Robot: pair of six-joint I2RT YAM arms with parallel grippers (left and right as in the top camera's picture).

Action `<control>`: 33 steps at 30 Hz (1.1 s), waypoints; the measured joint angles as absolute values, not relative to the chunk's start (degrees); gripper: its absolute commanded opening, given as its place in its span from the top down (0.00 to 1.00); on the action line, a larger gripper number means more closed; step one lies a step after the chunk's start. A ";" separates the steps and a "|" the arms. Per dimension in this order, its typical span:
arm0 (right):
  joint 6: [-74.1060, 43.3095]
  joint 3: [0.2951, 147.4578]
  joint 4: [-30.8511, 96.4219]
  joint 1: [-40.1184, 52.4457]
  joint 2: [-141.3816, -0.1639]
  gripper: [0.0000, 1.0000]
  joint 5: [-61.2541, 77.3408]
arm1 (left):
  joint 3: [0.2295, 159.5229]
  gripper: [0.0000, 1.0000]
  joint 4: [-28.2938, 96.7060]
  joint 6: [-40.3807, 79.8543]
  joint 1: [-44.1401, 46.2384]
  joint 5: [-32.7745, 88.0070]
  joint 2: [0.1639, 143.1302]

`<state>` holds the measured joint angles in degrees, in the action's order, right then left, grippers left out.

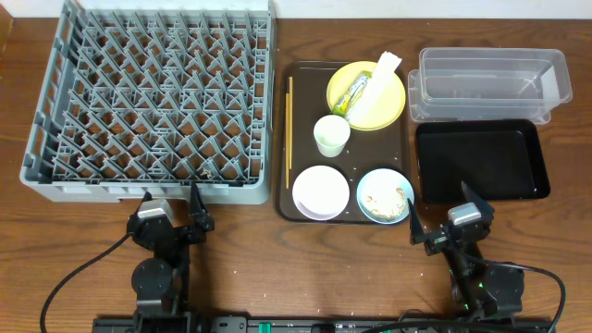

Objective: Sort waste into correct bins and load items into the dishwasher

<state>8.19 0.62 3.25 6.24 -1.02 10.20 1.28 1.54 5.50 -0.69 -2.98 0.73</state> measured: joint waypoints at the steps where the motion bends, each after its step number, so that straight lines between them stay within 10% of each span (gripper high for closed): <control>1: 8.19 0.62 3.01 6.24 -1.02 0.01 10.04 | 1.28 0.11 1.54 5.50 -0.69 -2.98 0.73; 33: 0.38 28.58 -6.44 6.24 -24.36 0.01 17.43 | 1.28 0.11 1.54 5.50 -0.64 -2.98 0.73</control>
